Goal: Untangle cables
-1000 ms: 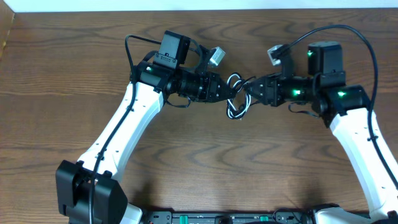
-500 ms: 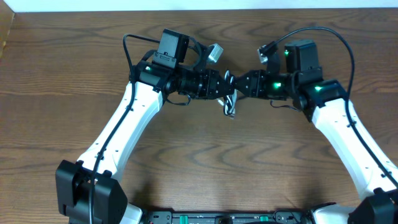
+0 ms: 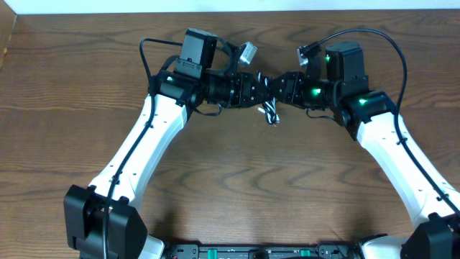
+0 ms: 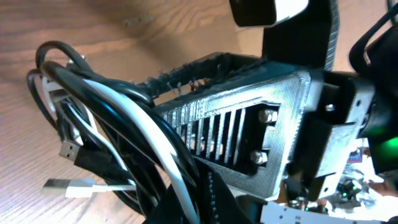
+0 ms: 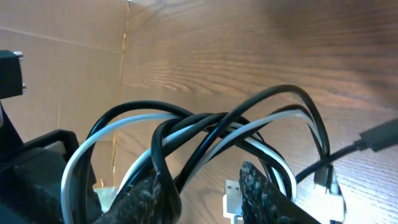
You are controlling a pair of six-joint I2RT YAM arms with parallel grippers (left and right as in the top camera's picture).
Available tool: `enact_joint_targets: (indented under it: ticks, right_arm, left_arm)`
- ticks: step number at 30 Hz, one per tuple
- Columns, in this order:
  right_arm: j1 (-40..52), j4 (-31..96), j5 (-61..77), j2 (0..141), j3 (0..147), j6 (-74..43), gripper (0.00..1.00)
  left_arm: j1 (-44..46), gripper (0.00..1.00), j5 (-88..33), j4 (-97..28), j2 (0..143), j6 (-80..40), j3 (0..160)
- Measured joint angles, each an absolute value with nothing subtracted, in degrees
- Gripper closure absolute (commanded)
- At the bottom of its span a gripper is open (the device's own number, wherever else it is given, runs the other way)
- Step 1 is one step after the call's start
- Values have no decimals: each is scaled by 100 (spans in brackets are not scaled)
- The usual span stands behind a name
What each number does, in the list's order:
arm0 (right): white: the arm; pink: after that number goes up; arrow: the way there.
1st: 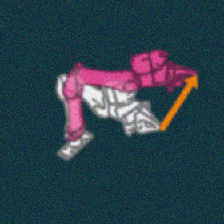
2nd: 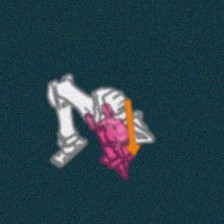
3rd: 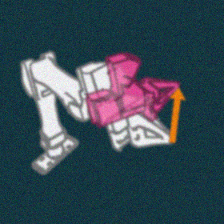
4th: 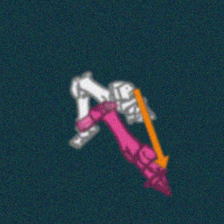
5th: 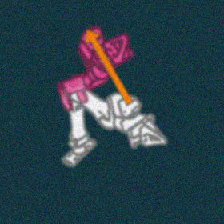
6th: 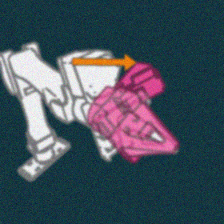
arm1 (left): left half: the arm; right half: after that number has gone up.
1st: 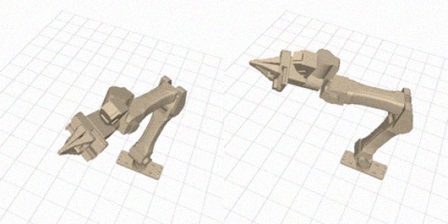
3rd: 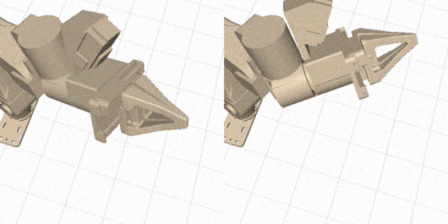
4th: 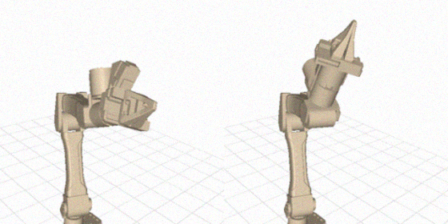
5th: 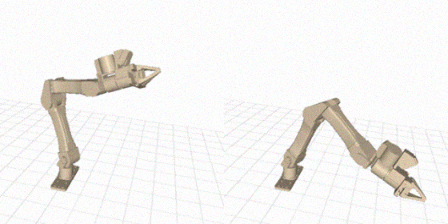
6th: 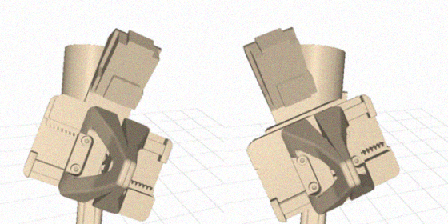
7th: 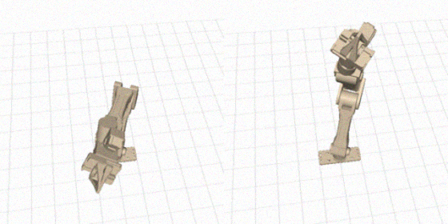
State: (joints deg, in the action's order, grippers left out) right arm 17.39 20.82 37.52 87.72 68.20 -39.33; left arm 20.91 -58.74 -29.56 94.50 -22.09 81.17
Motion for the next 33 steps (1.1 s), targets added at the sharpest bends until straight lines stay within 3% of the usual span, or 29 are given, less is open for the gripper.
enact_joint_targets:
  ticks: [11, 17, 26, 33]
  right_arm:
    - [1774, 1793, 3909, 8910, 6820, -4121, 73]
    - [1863, 1809, 4062, 9054, 6849, -4150, 99]
    - [1745, 2567, 3739, 9083, 6917, -3688, 99]
    - [1142, 3594, 3315, 9209, 6879, -2958, 99]
  left_arm:
    - [2025, 93, -6198, -2534, 9452, -2596, 8097]
    - [2047, 93, -6469, -1955, 9480, -2978, 8093]
    - [1962, 93, -6582, -2082, 9581, -3004, 8053]
    - [1747, 93, -5940, -3538, 9579, -2202, 8042]
